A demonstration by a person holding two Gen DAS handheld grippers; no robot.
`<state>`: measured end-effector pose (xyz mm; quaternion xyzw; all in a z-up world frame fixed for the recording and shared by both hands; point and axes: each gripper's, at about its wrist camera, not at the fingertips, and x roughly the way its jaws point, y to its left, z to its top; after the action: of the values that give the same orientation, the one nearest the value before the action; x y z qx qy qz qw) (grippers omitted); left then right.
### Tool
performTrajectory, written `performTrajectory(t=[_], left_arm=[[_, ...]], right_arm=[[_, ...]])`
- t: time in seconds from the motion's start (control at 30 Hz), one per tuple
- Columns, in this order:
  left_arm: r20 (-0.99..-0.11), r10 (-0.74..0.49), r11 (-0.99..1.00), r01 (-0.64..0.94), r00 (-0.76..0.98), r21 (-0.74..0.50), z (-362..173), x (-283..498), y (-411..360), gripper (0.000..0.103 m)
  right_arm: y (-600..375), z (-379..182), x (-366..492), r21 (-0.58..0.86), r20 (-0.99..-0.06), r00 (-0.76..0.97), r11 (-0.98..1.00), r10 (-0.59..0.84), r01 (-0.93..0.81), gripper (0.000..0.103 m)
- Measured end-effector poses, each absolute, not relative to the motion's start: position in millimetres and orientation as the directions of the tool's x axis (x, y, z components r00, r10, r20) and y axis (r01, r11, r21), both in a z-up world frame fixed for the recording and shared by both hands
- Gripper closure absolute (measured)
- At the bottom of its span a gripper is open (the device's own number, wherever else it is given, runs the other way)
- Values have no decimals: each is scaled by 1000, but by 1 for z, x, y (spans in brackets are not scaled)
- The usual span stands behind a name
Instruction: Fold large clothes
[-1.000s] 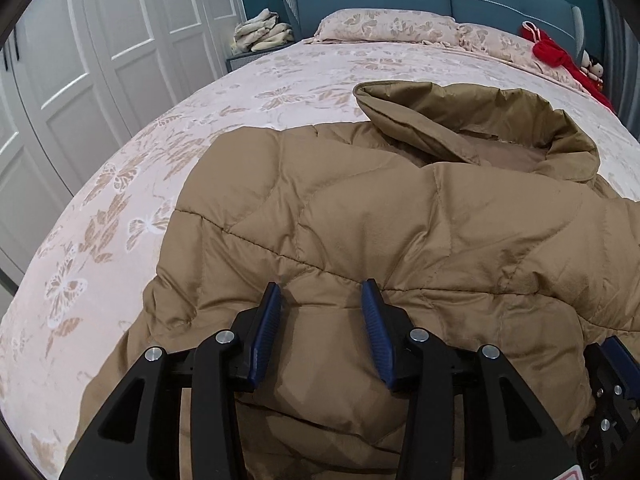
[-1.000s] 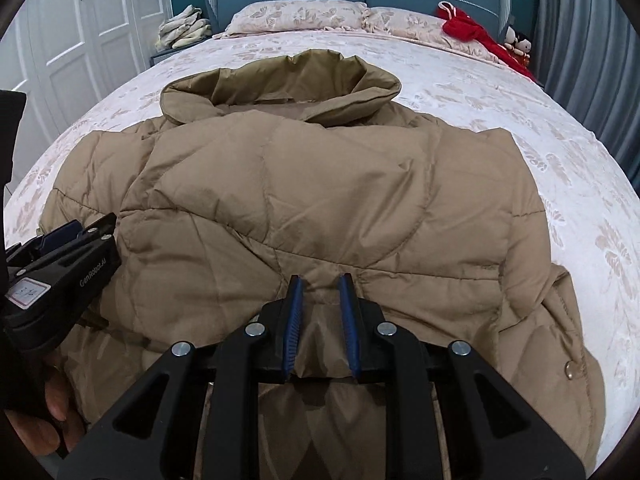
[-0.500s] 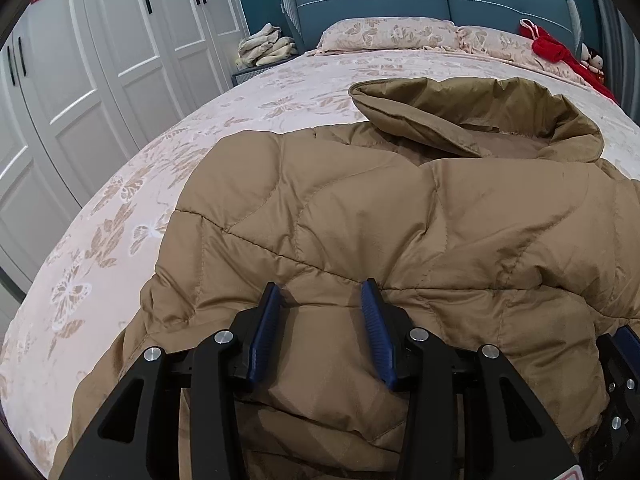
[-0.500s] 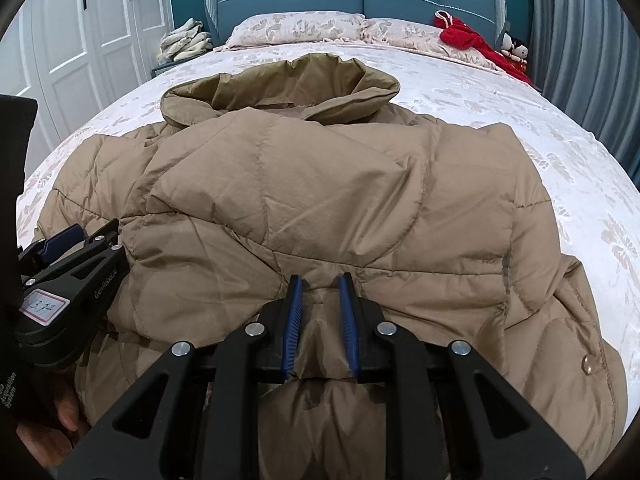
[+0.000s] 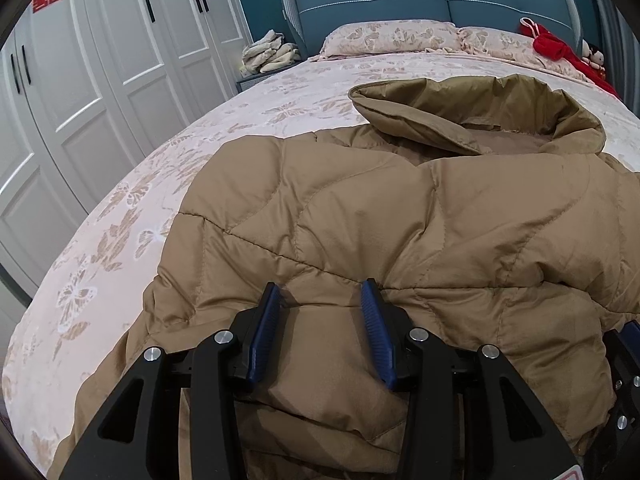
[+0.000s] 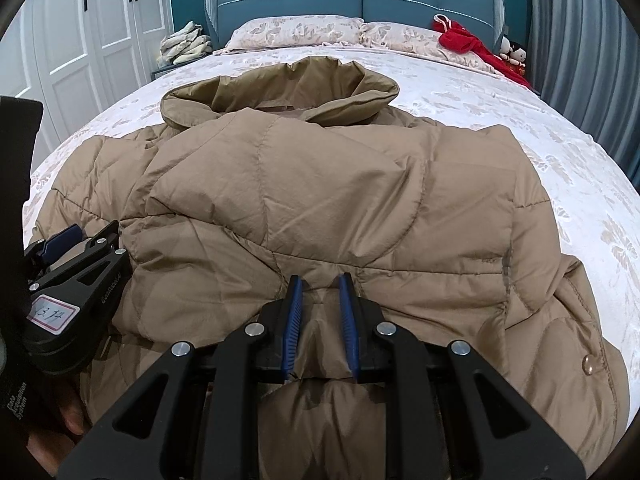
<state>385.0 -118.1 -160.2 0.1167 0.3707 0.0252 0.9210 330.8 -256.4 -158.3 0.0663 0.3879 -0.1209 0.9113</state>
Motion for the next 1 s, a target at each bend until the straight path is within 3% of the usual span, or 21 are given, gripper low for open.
performTrajectory(t=[0.17, 0.23, 0.3, 0.33, 0.5, 0.6, 0.67, 0.87, 0.93, 0.97, 1.0], left_arm=[[-705, 72, 984, 64, 706, 165, -153, 385, -110, 56], [-729, 2, 992, 90, 684, 87, -142, 383, -98, 50], [-756, -77, 993, 117, 650, 0, -127, 380, -84, 46], [-760, -100, 992, 121, 642, -29, -118, 379, -77, 45], [-738, -277, 956, 101, 616, -275, -68, 415, -55, 38], [-755, -375, 913, 75, 538, -400, -64, 462, -68, 38], [-775, -379, 913, 69, 505, -401, -72, 484, -84, 38], [-858, -360, 930, 75, 366, -359, -117, 526, -126, 38], [-834, -404, 909, 58, 376, -414, -122, 529, -126, 40], [-825, -417, 902, 65, 382, -427, -123, 528, -126, 50], [-817, -436, 895, 85, 378, -438, -122, 528, -127, 80]], right_arm=[[-266, -152, 327, 97, -728, 676, 959, -115, 268, 82], [-273, -145, 318, 153, -742, 666, 947, -79, 283, 73], [-279, -132, 298, 207, -746, 664, 932, -46, 297, 47], [-281, -125, 290, 226, -740, 672, 932, -25, 284, 44], [-303, -82, 295, 253, -701, 713, 937, 7, 240, 44], [-339, -68, 338, 427, -650, 754, 864, 90, 265, 44], [-355, -76, 370, 517, -641, 755, 805, 140, 290, 45], [-376, -112, 439, 592, -675, 715, 713, 185, 374, 45], [-380, -125, 446, 627, -672, 706, 681, 226, 379, 53], [-381, -132, 452, 645, -669, 699, 664, 252, 379, 69], [-381, -137, 454, 657, -667, 694, 653, 270, 377, 92]])
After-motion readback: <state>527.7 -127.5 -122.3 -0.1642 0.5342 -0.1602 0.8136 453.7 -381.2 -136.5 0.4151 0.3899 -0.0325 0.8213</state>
